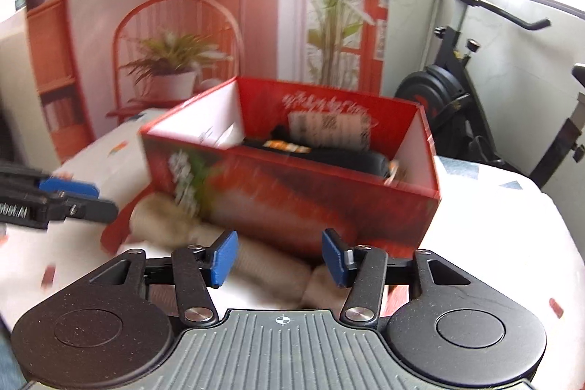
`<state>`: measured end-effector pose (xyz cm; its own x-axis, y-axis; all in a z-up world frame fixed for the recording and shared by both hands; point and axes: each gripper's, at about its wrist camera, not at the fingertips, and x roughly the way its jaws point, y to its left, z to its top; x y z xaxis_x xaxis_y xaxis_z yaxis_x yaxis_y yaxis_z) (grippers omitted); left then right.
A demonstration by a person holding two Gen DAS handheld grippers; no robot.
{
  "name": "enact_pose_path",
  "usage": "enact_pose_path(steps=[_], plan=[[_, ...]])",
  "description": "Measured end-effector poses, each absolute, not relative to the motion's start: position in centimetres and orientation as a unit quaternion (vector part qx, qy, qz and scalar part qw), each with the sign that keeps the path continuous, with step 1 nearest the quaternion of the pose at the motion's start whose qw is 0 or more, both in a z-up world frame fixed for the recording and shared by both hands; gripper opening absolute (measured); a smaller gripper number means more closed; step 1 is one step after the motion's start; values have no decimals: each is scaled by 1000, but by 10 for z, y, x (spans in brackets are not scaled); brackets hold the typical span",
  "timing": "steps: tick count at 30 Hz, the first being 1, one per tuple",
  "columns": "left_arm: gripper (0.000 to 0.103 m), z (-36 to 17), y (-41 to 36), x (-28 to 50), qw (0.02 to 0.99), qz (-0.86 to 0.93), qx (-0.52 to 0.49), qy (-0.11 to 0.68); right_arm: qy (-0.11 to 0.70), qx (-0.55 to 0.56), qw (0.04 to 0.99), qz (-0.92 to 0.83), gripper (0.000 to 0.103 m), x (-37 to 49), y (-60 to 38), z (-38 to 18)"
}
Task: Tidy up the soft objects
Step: 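Lower the glove into the box and open both grippers, then reach both grippers to the clear bag of green cables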
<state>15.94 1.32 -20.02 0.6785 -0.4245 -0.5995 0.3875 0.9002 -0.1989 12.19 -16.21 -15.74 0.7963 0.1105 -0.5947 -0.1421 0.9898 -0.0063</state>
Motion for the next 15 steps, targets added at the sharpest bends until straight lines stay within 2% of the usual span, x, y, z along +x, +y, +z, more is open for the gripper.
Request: enact_pose_path(steps=[4, 10, 12, 15], plan=[[55, -215, 16, 153, 912, -225, -30, 342, 318, -54, 943, 85, 57, 104, -149, -178], [55, -229, 16, 153, 907, -232, -28, 350, 339, -93, 931, 94, 59, 101, -131, -206], [55, -234, 15, 155, 906, -234, -30, 353, 343, -98, 930, 94, 57, 106, -127, -214], [55, -240, 12, 160, 903, -231, -27, 362, 346, -97, 929, 93, 46, 113, -126, -221]])
